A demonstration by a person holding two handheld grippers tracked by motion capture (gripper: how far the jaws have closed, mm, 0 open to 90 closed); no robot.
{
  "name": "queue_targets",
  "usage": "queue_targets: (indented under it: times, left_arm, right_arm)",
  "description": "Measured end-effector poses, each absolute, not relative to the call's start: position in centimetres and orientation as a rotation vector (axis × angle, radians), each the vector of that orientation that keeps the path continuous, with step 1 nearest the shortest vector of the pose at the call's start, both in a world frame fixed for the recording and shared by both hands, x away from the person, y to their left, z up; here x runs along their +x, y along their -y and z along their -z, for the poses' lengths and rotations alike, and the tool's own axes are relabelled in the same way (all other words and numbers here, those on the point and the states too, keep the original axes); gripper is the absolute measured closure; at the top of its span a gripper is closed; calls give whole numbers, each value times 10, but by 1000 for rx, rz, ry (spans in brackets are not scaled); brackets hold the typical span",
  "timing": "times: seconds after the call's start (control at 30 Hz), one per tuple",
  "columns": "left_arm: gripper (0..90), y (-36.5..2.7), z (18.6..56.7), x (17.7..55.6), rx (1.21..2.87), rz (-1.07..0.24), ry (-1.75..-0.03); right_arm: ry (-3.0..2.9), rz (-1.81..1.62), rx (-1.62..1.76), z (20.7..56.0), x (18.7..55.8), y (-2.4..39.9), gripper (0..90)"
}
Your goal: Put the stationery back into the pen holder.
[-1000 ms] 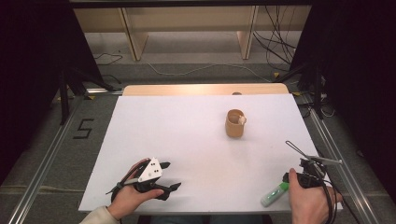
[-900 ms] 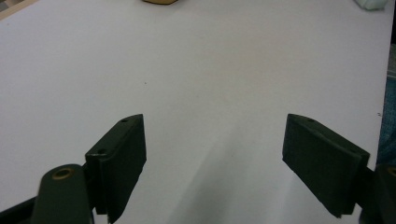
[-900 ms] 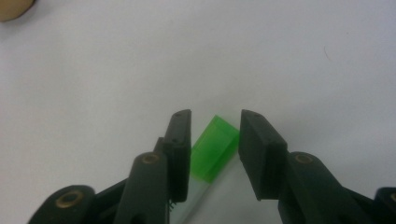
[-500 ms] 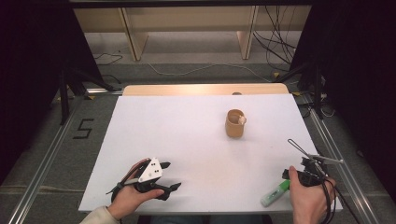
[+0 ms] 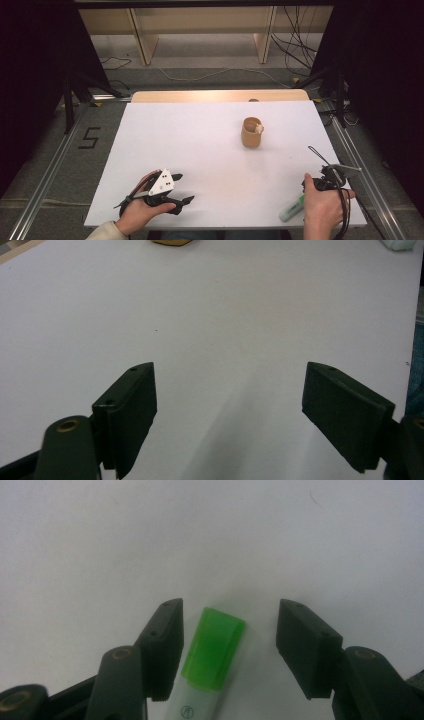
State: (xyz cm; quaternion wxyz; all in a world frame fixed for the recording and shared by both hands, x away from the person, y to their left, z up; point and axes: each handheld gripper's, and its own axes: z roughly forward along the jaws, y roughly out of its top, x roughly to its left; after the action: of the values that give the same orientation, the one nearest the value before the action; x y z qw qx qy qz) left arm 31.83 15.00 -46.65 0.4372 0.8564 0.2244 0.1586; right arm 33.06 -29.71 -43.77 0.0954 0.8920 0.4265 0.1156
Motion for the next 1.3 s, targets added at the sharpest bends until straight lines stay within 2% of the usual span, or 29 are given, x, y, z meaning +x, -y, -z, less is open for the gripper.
queue_targets:
  times: [1.3]
  left_arm:
    - [221,-149,466,317,2126,-392,-544]
  right_arm:
    - [-1260,-248,2627,451,340,287,555]
